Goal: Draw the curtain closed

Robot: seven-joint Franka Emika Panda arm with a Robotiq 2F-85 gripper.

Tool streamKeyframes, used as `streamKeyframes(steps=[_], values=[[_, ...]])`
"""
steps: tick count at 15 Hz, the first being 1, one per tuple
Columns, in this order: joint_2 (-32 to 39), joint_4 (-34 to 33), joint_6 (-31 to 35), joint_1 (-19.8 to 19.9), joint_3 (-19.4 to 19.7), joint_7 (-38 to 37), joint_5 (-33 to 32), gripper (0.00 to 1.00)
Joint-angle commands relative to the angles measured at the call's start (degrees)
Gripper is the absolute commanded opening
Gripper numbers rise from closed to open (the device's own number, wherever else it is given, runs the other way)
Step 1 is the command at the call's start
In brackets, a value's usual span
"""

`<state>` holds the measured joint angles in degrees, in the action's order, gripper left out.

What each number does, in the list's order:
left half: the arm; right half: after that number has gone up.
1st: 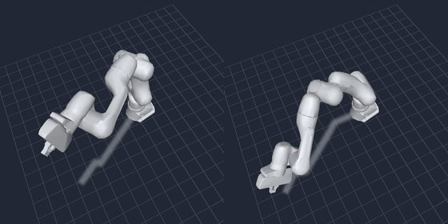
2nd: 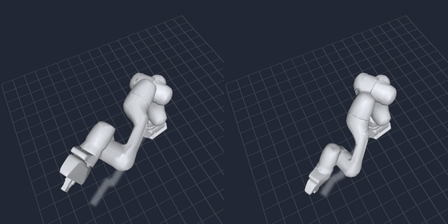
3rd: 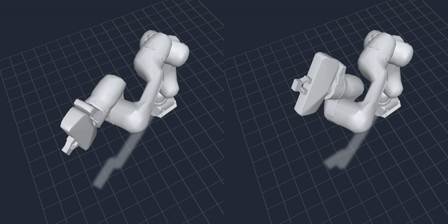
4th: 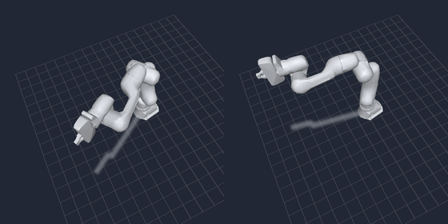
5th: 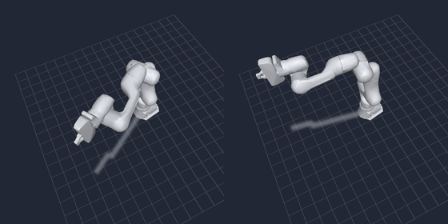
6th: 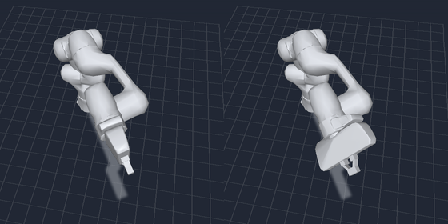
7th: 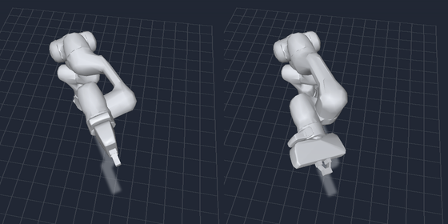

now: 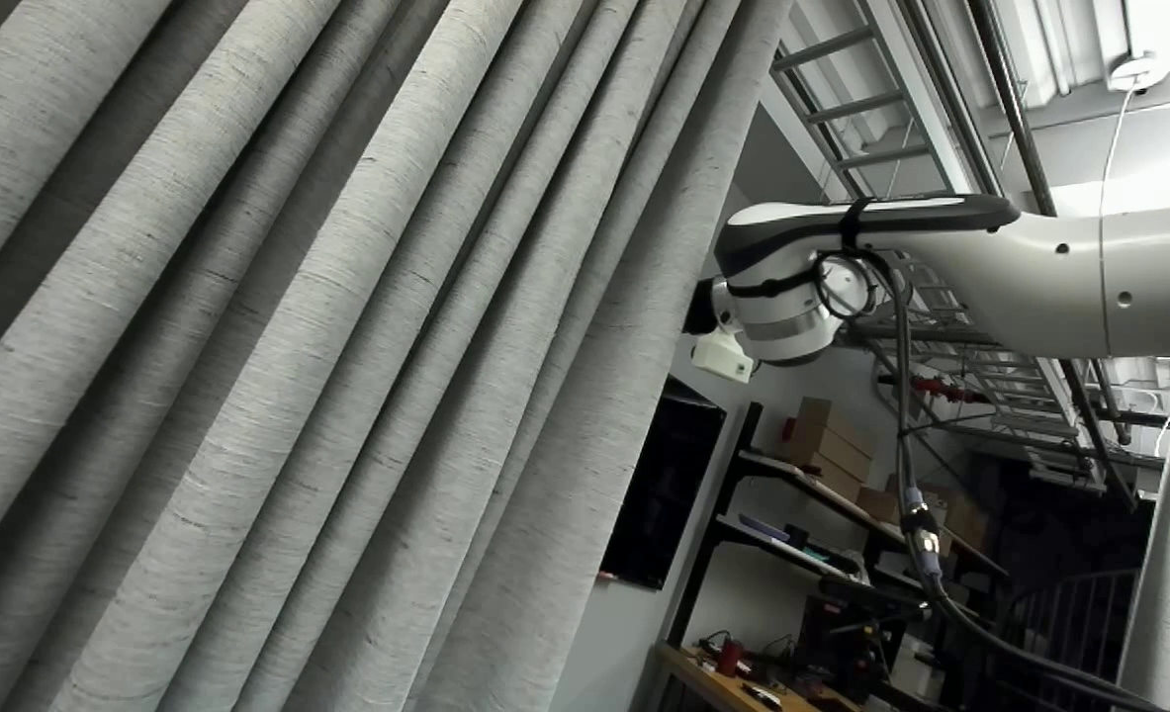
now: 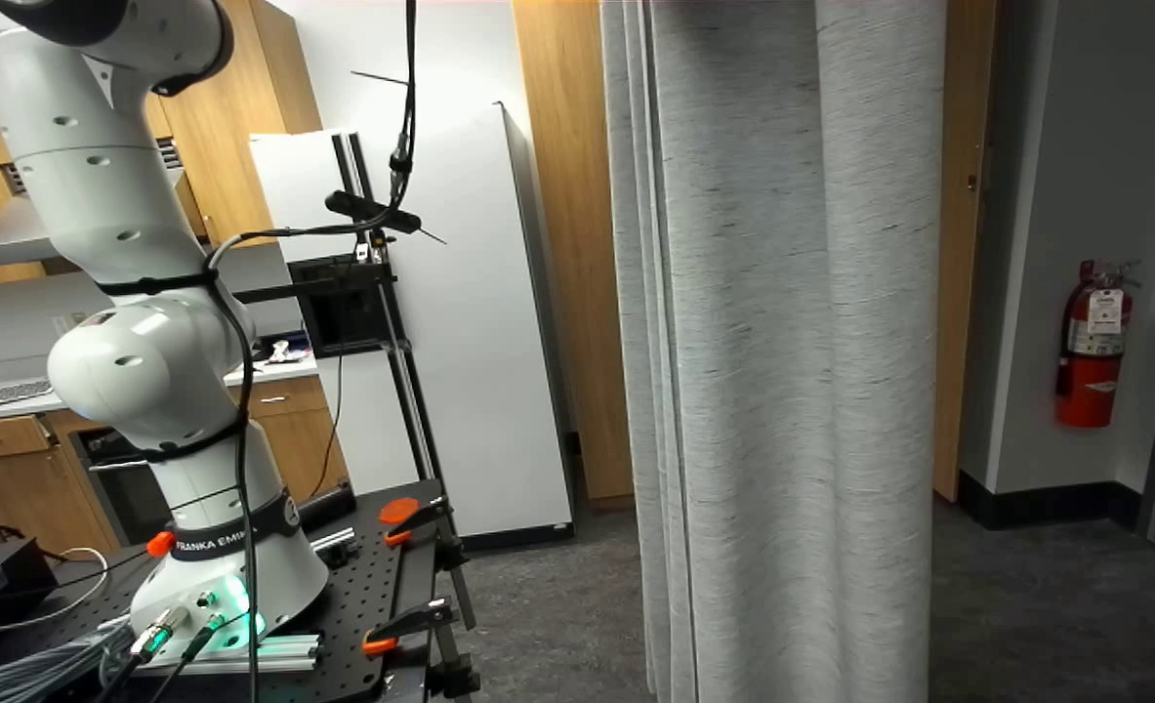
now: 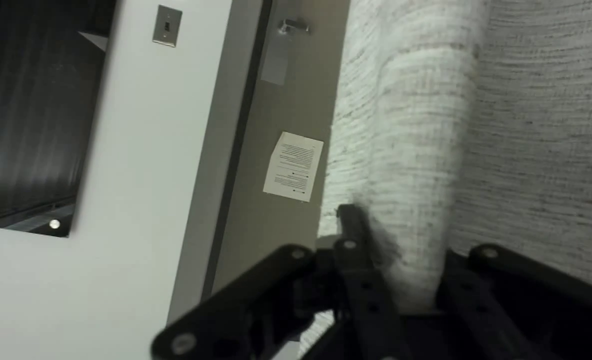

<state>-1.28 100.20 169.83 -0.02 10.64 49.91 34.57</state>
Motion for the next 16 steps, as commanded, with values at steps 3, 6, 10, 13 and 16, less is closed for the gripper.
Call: streamKeyframes(steps=[3, 6, 10, 13, 16], values=[[12.9, -14.0, -2.1, 5.4, 7.4, -14.9, -11.1, 0.0], [19.3, -22.0, -4.6, 7.8, 13.5, -21.5, -14.1, 0.0], [24.8, -29.7, -8.0, 11.9, 19.3, -25.4, -13.1, 0.0], [26.8, -31.8, -10.8, 15.4, 21.9, -26.3, -12.3, 0.0], [26.5, -32.5, -10.8, 25.2, 15.4, -31.1, -19.5, 0.0]])
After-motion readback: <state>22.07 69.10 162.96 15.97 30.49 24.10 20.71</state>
